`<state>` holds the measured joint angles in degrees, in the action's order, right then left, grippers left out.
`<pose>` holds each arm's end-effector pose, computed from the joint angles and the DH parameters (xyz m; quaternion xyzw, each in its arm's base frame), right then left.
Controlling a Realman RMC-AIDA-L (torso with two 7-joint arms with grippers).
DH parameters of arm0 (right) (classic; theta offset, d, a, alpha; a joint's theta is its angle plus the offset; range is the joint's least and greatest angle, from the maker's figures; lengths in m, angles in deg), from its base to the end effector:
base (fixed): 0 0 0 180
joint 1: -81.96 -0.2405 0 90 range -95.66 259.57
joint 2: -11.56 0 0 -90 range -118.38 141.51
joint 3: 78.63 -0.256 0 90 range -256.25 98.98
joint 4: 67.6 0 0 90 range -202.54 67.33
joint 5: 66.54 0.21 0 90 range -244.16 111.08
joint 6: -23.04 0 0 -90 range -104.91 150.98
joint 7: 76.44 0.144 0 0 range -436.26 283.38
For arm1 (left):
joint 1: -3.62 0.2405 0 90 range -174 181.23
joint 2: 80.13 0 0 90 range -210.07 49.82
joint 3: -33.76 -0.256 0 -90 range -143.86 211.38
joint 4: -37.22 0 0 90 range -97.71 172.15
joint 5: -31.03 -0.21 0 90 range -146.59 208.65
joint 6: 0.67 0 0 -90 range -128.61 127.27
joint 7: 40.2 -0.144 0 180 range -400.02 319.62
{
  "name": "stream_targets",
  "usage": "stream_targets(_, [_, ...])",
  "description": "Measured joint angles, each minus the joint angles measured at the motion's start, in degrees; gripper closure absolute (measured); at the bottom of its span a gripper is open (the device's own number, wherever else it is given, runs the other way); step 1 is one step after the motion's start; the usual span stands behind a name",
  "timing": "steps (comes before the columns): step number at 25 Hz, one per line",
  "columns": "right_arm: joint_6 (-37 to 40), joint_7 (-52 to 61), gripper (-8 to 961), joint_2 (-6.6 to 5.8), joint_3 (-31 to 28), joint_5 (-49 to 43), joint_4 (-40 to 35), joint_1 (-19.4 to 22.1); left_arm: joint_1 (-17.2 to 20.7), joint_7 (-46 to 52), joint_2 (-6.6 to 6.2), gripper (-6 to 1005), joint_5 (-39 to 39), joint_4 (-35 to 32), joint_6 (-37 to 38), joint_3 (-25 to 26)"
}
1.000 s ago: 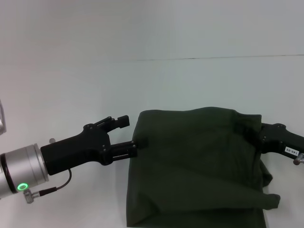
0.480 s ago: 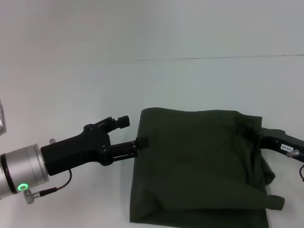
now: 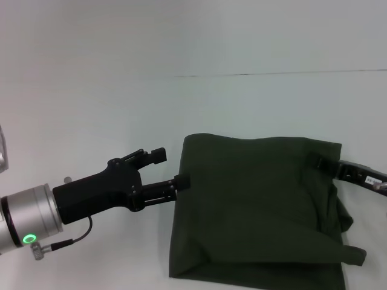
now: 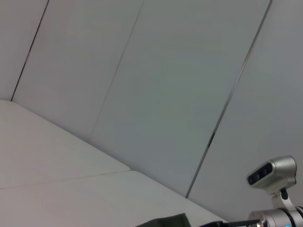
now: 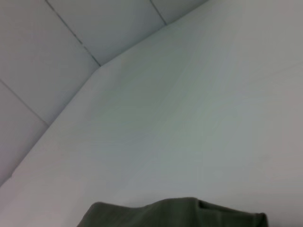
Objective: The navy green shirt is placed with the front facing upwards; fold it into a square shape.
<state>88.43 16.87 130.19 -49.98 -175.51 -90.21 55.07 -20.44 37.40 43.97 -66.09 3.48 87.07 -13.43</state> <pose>0.3440 0.3309 -0.0118 -0.7546 0.5237 0.2859 0.2732 -0.2486 0.3016 -0.0368 -0.8835 -0.2682 -0.3631 0.1254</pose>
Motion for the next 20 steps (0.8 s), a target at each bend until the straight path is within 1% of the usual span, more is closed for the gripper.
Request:
stream_targets(3, [0.87,2.31,855,-0.84,-0.54,0.23,-0.12,0.36,0.10,0.00,0.00,62,0.00,0.01,0.05,0.00])
stream_targets(7, [5.26,0.31,713,-1.69,-3.43,1.64,-0.29,1.73,0.08,0.00,0.00,62,0.00,0.30,0.13,0.00])
stream_targets(10, [10.65,-4.84,595,-2.01,-6.40,3.27,-0.85,2.98,0.01,-0.16,0.00,62,0.57,0.52,0.17,0.07])
stream_targets(13, [15.29,-9.26,452,-1.93,-7.48,3.83,-2.64,3.87,-0.01,-0.25,-0.03,62,1.25,0.52,0.17,0.15])
stream_targets(17, [22.31,-16.99,296,-1.61,-5.07,2.76,-3.96,4.05,0.01,-0.28,-0.09,62,1.37,0.52,0.17,1.33])
stream_targets(19, [24.55,-21.64,224,-1.07,-2.79,2.24,-3.97,3.83,0.03,-0.31,-0.10,62,1.38,0.51,0.15,2.30])
stream_targets(20, [25.31,-24.17,188,-0.44,-1.12,1.87,-3.94,3.67,0.03,-0.32,-0.09,62,1.41,0.51,0.15,2.76])
